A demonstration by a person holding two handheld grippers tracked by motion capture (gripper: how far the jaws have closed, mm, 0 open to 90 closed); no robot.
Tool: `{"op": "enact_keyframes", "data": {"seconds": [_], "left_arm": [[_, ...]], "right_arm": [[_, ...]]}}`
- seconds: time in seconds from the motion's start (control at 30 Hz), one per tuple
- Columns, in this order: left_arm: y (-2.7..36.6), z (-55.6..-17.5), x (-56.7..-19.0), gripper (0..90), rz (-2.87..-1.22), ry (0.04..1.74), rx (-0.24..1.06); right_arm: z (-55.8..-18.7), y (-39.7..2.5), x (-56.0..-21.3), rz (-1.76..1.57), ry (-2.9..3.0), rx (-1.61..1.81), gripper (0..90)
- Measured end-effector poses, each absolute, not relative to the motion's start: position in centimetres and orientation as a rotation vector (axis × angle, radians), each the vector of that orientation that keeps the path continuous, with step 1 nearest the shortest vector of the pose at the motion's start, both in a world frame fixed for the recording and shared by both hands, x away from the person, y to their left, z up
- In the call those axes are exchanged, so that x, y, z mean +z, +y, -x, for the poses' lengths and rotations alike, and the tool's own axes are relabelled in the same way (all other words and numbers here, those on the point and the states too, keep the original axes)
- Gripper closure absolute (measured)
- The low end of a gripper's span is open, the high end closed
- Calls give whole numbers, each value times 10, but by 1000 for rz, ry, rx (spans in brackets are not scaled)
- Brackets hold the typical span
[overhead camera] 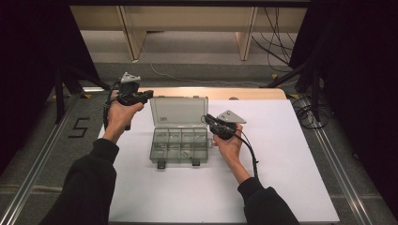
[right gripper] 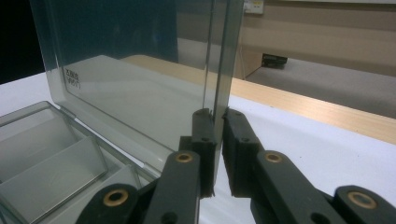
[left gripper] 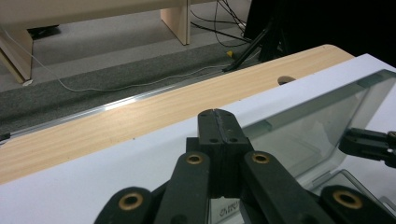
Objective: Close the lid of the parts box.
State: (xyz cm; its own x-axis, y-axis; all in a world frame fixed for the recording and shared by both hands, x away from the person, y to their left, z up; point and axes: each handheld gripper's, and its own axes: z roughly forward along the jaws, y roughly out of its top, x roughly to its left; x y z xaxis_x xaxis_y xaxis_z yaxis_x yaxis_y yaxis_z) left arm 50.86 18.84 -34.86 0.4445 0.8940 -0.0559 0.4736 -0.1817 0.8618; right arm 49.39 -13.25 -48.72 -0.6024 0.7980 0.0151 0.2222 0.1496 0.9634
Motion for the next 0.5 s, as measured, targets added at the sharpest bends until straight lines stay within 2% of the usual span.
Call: {"op": "enact_keyframes", "data": {"seconds": [0.23, 0.4, 0.43, 0.5], "left_arm": [[184, -522, -345, 894, -1809, 1195, 605], [182, -529, -353, 894, -1880, 1202, 591], [177, -530, -356, 894, -1832, 1217, 587], [176, -531, -357, 894, -1887, 1199, 590]], "right_arm": [[-494, -133, -487, -972, 1932, 1473, 839], [-494, -132, -488, -972, 1920, 1476, 839], [-494, -133, -487, -973, 1922, 1476, 839], [-494, -133, -487, -961, 1919, 1470, 840]]}}
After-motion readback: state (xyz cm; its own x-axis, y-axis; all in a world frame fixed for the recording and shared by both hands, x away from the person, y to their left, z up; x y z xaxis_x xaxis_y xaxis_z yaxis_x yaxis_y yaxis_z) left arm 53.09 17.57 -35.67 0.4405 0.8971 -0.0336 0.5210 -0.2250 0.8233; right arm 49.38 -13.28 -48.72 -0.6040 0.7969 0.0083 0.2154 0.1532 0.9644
